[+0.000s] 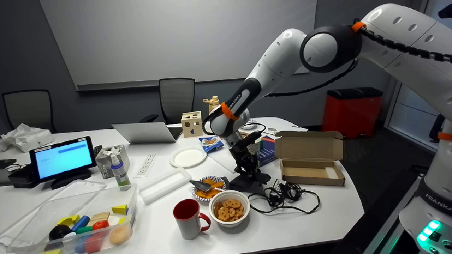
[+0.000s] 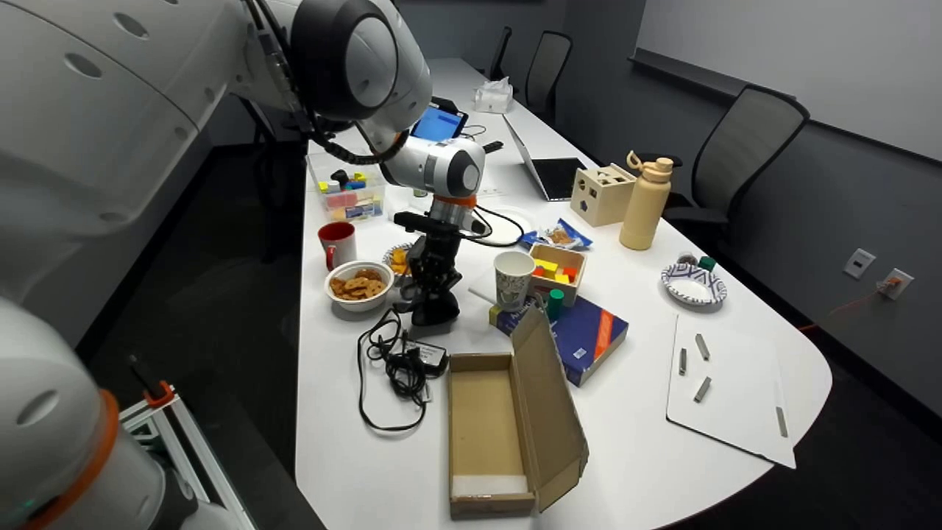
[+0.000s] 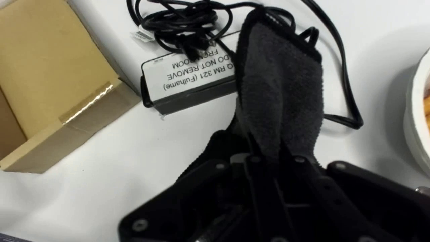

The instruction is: Use the black towel to wipe the table

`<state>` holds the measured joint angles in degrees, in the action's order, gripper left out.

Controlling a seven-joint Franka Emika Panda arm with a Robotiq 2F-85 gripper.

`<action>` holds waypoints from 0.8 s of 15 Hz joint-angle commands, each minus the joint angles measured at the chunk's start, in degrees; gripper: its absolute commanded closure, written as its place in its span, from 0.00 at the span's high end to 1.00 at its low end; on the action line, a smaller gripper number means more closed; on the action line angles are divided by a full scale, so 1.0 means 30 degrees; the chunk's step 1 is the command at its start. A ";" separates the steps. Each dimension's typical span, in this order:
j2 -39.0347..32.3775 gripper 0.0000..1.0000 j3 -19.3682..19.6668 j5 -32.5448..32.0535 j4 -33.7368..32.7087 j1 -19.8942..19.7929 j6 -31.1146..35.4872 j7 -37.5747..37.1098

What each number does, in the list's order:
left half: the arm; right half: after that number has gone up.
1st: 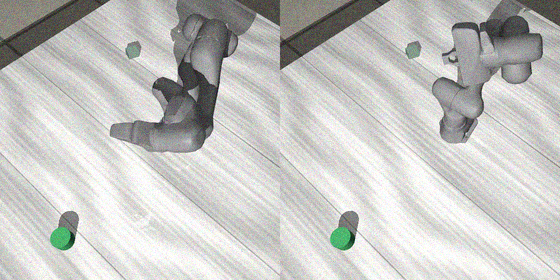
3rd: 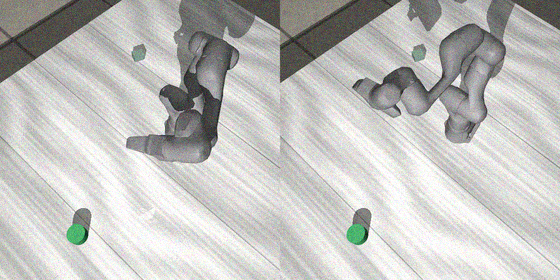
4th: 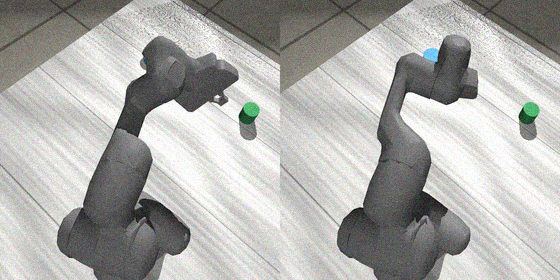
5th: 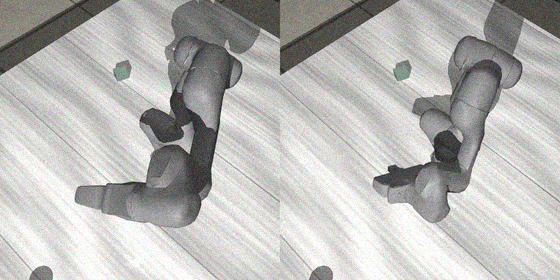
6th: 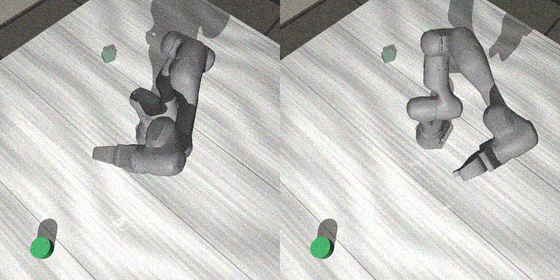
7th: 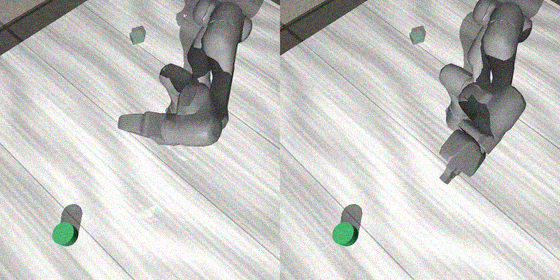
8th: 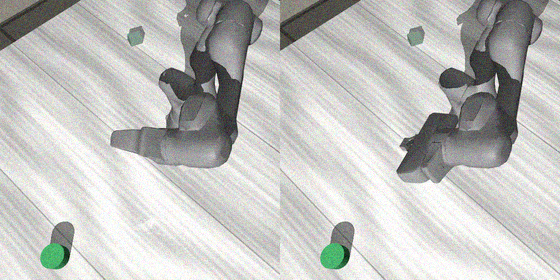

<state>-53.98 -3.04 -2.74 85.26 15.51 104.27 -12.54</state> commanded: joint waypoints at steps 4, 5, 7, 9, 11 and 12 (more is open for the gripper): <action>-0.0969 0.03 0.0936 -0.0831 -0.0797 0.0818 0.0909 -0.2630; -0.1132 0.03 0.1046 -0.0907 -0.0828 0.0825 0.1080 -0.2801; -0.1441 0.03 0.1184 -0.0942 -0.0791 0.0661 0.1362 -0.2879; -0.1763 0.03 0.1433 -0.0950 -0.0789 0.0531 0.1696 -0.3026; -0.1931 0.03 0.1722 -0.1061 -0.0796 0.0591 0.2050 -0.3273; -0.1814 0.03 0.1901 -0.1185 -0.0748 0.0748 0.2290 -0.3612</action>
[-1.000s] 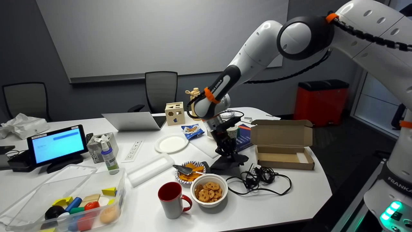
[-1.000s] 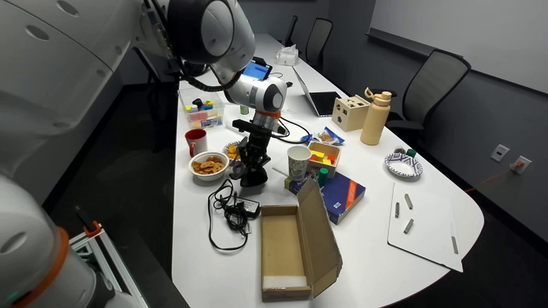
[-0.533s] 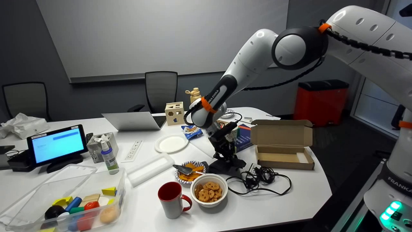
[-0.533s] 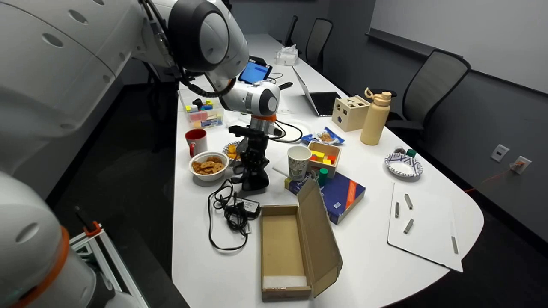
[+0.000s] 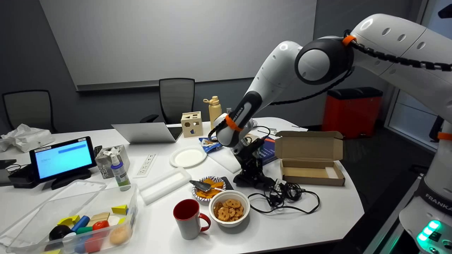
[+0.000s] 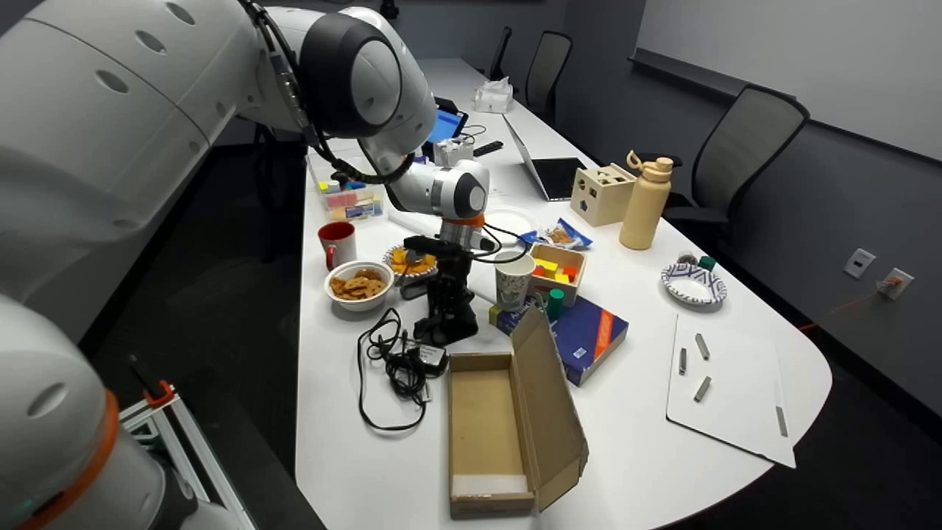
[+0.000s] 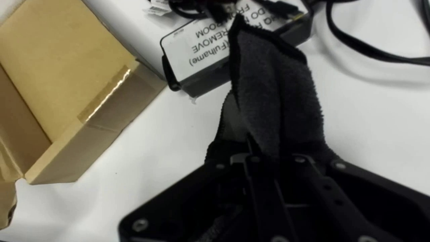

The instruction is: Use the black towel to wipe the table

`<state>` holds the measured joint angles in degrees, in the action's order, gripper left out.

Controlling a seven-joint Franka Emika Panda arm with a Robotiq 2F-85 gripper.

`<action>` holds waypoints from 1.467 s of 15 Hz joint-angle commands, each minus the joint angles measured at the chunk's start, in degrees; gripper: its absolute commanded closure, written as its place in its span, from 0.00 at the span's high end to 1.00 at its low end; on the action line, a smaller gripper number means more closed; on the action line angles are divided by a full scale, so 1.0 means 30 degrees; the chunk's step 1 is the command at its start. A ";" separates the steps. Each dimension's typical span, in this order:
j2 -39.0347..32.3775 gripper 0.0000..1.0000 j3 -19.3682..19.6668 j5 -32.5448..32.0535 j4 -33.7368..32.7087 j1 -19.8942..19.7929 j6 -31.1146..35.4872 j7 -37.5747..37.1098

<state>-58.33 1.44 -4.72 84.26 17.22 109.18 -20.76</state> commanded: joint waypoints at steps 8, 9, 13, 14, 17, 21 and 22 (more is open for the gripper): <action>-0.1657 0.03 -0.0196 -0.1340 -0.2705 0.0031 0.1686 0.0965; -0.1927 0.03 -0.0448 -0.1302 -0.3061 -0.0072 0.1599 0.1768; -0.2108 0.03 -0.1637 -0.1002 -0.3540 -0.0451 0.0845 0.5350; -0.2052 0.03 -0.1922 -0.0850 -0.3505 -0.0577 0.0440 0.6049; -0.2062 0.03 -0.2797 -0.0163 -0.3356 -0.0974 -0.1334 0.7566; -0.2243 0.03 -0.3252 0.1127 -0.2834 -0.1121 -0.3303 0.6939; -0.2123 0.03 -0.3194 0.1571 -0.2472 -0.1063 -0.3451 0.6211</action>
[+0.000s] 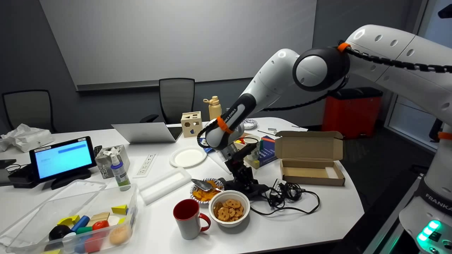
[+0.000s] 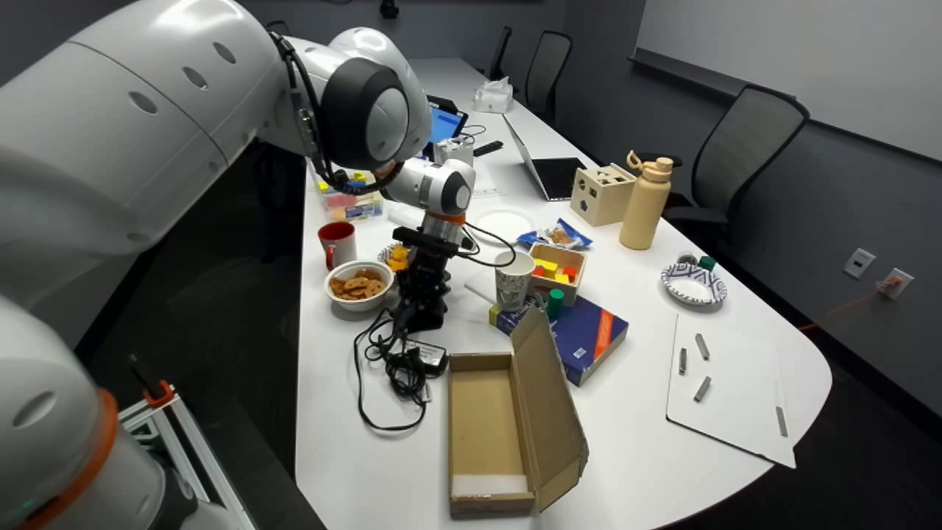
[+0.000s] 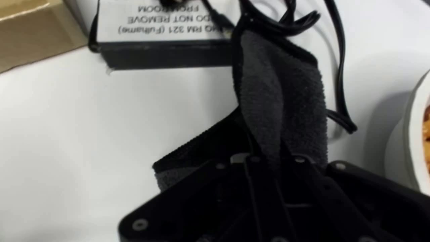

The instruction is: Use the black towel to wipe the table

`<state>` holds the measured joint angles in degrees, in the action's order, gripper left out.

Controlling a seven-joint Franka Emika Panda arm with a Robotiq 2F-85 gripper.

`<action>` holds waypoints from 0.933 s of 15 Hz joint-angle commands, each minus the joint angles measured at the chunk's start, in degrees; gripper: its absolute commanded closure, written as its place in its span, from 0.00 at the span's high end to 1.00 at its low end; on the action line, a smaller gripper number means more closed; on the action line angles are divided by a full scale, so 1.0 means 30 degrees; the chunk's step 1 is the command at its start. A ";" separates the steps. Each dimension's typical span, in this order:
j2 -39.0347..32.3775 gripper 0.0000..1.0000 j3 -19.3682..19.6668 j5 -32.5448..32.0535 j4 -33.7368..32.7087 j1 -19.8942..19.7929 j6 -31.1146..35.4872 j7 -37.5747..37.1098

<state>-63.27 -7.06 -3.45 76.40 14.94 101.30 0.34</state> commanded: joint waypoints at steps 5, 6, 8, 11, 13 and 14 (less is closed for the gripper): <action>0.0527 0.03 0.0508 0.2464 0.1863 0.0393 -0.0105 -0.5748; 0.0664 0.03 0.0668 0.2601 0.2120 0.0477 0.0154 -0.6657; 0.1106 0.03 0.0984 0.2887 0.2709 0.0670 0.0687 -0.8432; 0.2011 0.03 0.1463 0.3318 0.4004 0.0947 0.1723 -1.0919; 0.2509 0.03 0.1840 0.3597 0.4834 0.1170 0.2300 -1.2552; 0.2614 0.03 0.2012 0.3628 0.5098 0.1231 0.2544 -1.3362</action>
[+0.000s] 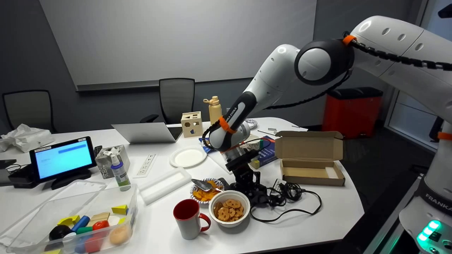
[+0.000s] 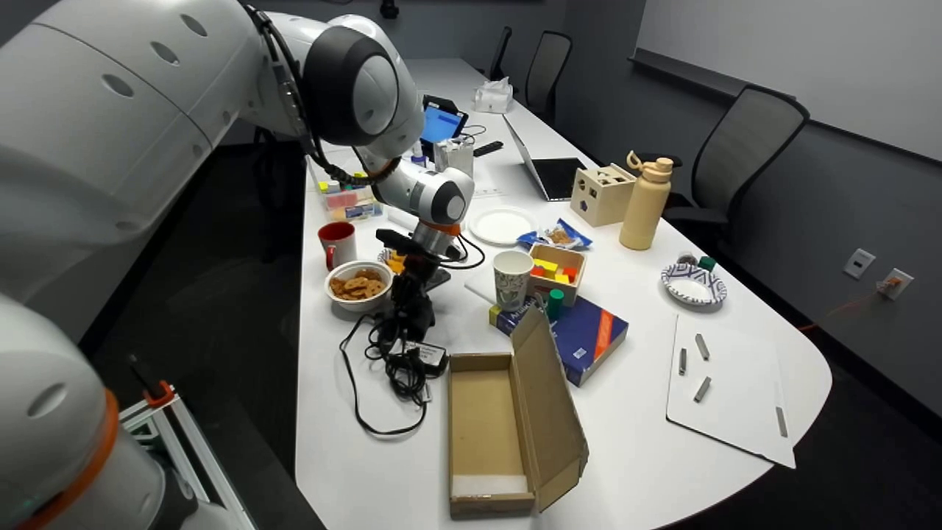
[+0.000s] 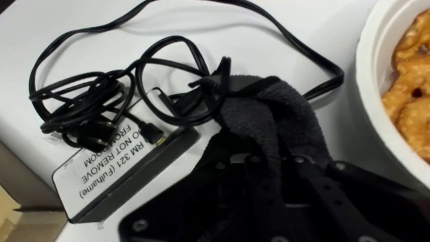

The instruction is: Use the black towel to wipe the table

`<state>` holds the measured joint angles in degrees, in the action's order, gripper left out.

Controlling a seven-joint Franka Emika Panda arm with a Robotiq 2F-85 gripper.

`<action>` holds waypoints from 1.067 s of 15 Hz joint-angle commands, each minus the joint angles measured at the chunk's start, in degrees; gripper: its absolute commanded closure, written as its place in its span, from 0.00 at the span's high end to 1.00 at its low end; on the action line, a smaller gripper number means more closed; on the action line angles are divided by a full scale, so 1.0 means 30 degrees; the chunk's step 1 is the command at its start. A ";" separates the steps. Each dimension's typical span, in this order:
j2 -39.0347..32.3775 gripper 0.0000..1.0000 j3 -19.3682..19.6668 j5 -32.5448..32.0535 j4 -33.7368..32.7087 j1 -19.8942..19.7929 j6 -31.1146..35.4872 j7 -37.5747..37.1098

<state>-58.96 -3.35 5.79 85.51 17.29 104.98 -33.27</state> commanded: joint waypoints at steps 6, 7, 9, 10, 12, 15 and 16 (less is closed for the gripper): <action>0.2534 0.03 0.1727 -0.0026 0.4450 0.0715 0.4107 -0.6043; 0.2732 0.03 0.1797 -0.0119 0.4785 0.0678 0.4727 -0.6320; 0.2798 0.03 0.2038 -0.0442 0.5035 0.0634 0.5744 -0.6723; 0.2787 0.03 0.2133 -0.0595 0.5023 0.0590 0.6012 -0.6805; 0.2560 0.03 0.2322 -0.0949 0.4760 0.0441 0.6444 -0.6624; 0.2177 0.03 0.2506 -0.1544 0.4184 0.0320 0.6936 -0.6169; 0.2095 0.03 0.2344 -0.1734 0.3963 0.0190 0.7097 -0.5689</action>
<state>-51.28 3.64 3.07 98.21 18.49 122.38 -52.06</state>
